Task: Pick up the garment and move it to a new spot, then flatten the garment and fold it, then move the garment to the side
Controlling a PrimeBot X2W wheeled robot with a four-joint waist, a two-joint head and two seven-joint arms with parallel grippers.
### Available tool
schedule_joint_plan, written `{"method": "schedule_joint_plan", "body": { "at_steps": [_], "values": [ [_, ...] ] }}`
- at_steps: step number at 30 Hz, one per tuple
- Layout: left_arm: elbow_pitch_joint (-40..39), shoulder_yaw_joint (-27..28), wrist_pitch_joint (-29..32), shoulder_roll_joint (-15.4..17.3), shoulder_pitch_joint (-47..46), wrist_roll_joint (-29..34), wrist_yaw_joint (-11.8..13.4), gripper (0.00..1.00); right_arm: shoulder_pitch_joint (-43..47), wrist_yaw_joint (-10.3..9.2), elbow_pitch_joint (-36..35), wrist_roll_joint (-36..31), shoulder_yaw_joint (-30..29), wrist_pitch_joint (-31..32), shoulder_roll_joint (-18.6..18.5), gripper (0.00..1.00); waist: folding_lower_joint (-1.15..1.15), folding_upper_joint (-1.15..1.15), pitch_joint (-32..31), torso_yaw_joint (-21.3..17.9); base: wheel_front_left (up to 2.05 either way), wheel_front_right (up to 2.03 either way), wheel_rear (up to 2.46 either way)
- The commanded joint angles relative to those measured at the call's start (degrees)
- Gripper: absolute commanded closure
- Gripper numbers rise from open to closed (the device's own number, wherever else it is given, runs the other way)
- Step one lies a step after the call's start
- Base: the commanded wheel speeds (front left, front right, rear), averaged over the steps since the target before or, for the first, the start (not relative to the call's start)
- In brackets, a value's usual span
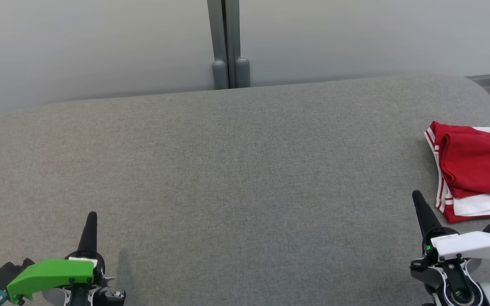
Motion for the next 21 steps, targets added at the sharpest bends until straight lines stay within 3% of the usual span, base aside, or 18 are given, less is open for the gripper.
{"method": "schedule_joint_plan", "body": {
  "at_steps": [1, 21],
  "values": [
    [-0.5, 0.3, 0.3, 0.4, -1.3, -1.2, -0.4, 1.0, 0.2, -0.04, -0.8, 1.3, -0.3, 0.4, -0.3, 1.0, 0.0, 0.0, 0.0, 0.0, 0.0, 0.0, 0.0],
    [-1.2, 1.2, 2.5, 0.5, -2.0, -9.7, -1.0, 1.0, 0.6, -0.04, -2.1, 9.8, -0.9, 2.8, -0.4, 1.0, 0.0, 0.0, 0.0, -0.6, 0.0, 0.0, 0.0]
  ]
}}
